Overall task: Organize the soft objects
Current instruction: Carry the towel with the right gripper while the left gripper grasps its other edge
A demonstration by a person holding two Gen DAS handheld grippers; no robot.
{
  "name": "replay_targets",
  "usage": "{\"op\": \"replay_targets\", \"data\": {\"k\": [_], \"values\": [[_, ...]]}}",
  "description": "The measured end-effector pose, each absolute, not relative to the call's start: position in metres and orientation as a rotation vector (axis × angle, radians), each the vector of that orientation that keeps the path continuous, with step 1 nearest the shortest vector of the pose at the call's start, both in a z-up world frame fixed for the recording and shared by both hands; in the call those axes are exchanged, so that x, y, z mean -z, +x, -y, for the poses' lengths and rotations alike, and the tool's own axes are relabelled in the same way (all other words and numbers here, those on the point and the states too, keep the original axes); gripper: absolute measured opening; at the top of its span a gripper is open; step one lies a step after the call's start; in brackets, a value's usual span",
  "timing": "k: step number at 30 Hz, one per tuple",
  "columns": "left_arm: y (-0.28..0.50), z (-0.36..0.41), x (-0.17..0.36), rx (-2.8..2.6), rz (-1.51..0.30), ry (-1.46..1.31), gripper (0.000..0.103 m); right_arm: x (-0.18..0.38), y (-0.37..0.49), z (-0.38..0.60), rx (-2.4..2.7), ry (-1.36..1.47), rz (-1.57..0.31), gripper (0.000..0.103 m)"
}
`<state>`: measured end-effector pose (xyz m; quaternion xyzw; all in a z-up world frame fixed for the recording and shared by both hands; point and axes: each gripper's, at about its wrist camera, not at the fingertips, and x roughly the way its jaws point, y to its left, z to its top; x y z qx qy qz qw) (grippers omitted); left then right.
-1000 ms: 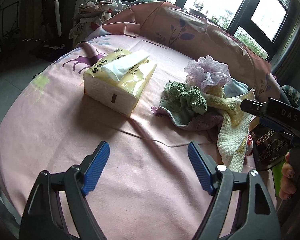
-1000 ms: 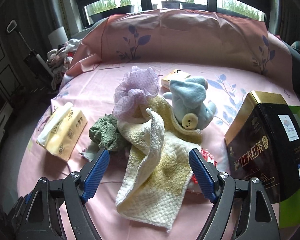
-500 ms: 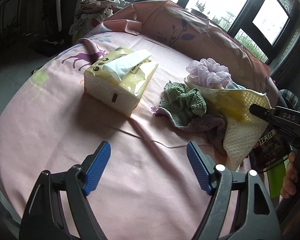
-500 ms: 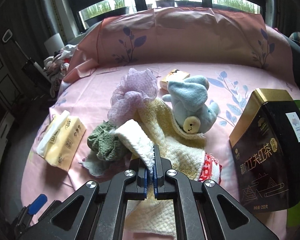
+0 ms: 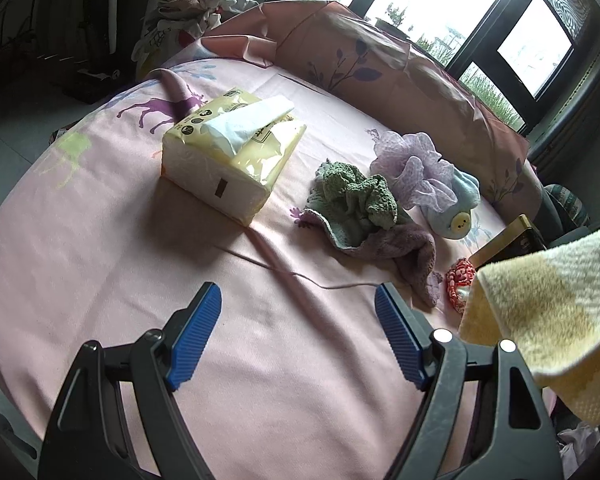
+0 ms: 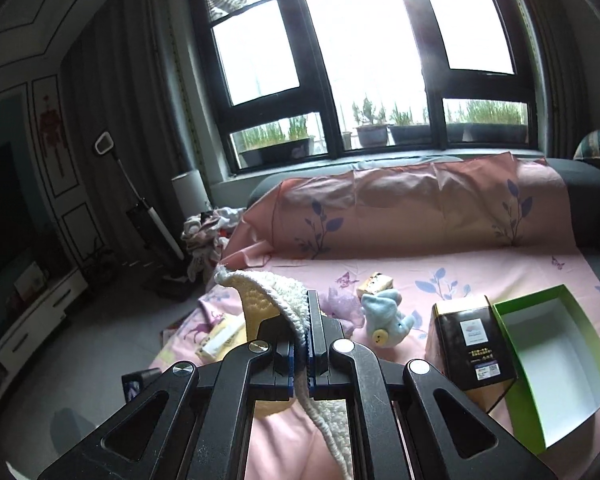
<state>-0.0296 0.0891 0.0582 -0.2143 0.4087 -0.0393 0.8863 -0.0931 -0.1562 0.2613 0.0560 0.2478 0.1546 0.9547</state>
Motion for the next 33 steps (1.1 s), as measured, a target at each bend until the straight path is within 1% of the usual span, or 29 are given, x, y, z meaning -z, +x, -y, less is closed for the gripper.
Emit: {"op": "replay_targets", "data": {"k": [5,10,13,16,18,19,20,21,22,23,25,28,31,33], "values": [[-0.033,-0.076,-0.058,0.151,-0.873,-0.398,0.079,-0.190,-0.092,0.154,-0.339,0.152,-0.701,0.005],[-0.036,-0.054,-0.052,0.284,-0.920,-0.374,0.079,-0.116,-0.076,0.176,-0.197,0.210,-0.882,0.005],[-0.036,-0.037,-0.044,0.390,-0.982,-0.378,0.079,-0.077,-0.072,0.188,-0.110,0.227,-1.001,0.005],[-0.039,-0.019,-0.041,0.488,-1.031,-0.362,0.079,-0.056,-0.075,0.196,-0.107,0.263,-1.077,0.005],[-0.045,-0.007,-0.043,0.543,-1.040,-0.332,0.080,-0.058,-0.081,0.203,-0.117,0.286,-1.071,0.005],[-0.048,-0.002,-0.043,0.563,-1.043,-0.312,0.082,-0.062,-0.084,0.206,-0.123,0.294,-1.063,0.005],[-0.051,0.003,-0.044,0.577,-1.046,-0.293,0.085,-0.066,-0.088,0.210,-0.129,0.301,-1.057,0.009],[-0.054,0.006,-0.044,0.585,-1.048,-0.279,0.086,-0.071,-0.092,0.214,-0.132,0.309,-1.049,0.014],[-0.056,0.009,-0.044,0.592,-1.048,-0.272,0.086,-0.077,-0.097,0.218,-0.136,0.323,-1.034,0.031],[-0.057,0.012,-0.043,0.599,-1.053,-0.269,0.087,-0.082,-0.102,0.224,-0.140,0.341,-1.015,0.057],[-0.059,0.015,-0.042,0.608,-1.066,-0.267,0.088,-0.092,-0.111,0.234,-0.140,0.372,-0.976,0.083],[-0.061,0.020,-0.041,0.595,-1.068,-0.244,0.089,-0.100,-0.122,0.247,-0.111,0.395,-0.956,0.083],[-0.064,0.027,-0.042,0.639,-1.062,-0.240,0.099,-0.096,-0.125,0.253,-0.132,0.449,-0.975,0.083],[-0.067,0.036,-0.039,0.687,-1.077,-0.244,0.099,-0.086,-0.120,0.251,-0.167,0.474,-1.012,0.083]]}}
